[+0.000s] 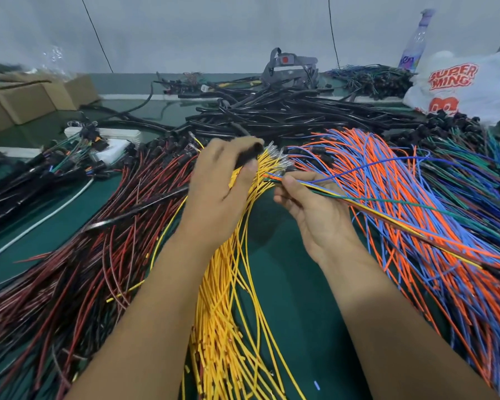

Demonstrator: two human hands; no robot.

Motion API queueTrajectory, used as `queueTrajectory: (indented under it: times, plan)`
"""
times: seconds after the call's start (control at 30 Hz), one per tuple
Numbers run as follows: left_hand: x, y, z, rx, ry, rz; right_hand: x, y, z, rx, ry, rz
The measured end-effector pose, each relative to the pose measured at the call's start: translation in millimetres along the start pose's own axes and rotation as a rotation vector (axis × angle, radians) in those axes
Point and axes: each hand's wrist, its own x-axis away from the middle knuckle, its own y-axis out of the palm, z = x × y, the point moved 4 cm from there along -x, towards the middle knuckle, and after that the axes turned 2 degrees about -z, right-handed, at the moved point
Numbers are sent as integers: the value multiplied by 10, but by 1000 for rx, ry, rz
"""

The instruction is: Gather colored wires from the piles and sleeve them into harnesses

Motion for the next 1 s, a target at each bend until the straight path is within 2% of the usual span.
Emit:
queueTrajectory:
  times: [0.07, 0.13, 0.23, 0.33, 0.43, 0.53, 0.6, 0.67, 0.77, 0.9, 1.0]
  plan:
    - [6, -8, -51, -321, 49, -25, 3, -9, 6, 4, 3, 18]
    - [33, 25, -159, -544, -19, -105, 7, -14, 9, 11, 7, 36]
    - [68, 94, -306, -566, -144, -258, 16, -31, 9, 3, 10, 73]
    - [78, 124, -325, -482, -152, -330, 16, -32, 2, 6, 26, 81]
    - [73, 135, -327, -453, -185, -283, 15, -15, 4, 9, 35, 62]
    - [33, 35, -311, -538, -165, -101, 18, 5, 32, 36, 34, 20]
    - [11, -72, -285, -493, -202, 14, 9, 8, 32, 32, 32, 7]
    - [30, -96, -275, -443, -250, 24, 4, 15, 17, -50, 40, -28]
    - [76, 18, -273, -510, -269, -101, 17, 57, -28, -217, 51, -128]
    - [83, 237, -282, -609, -250, -380, 47, 46, -65, -29, -94, -70]
    - [99, 257, -246, -614, -160, -470, 76, 67, -44, 41, -103, -17]
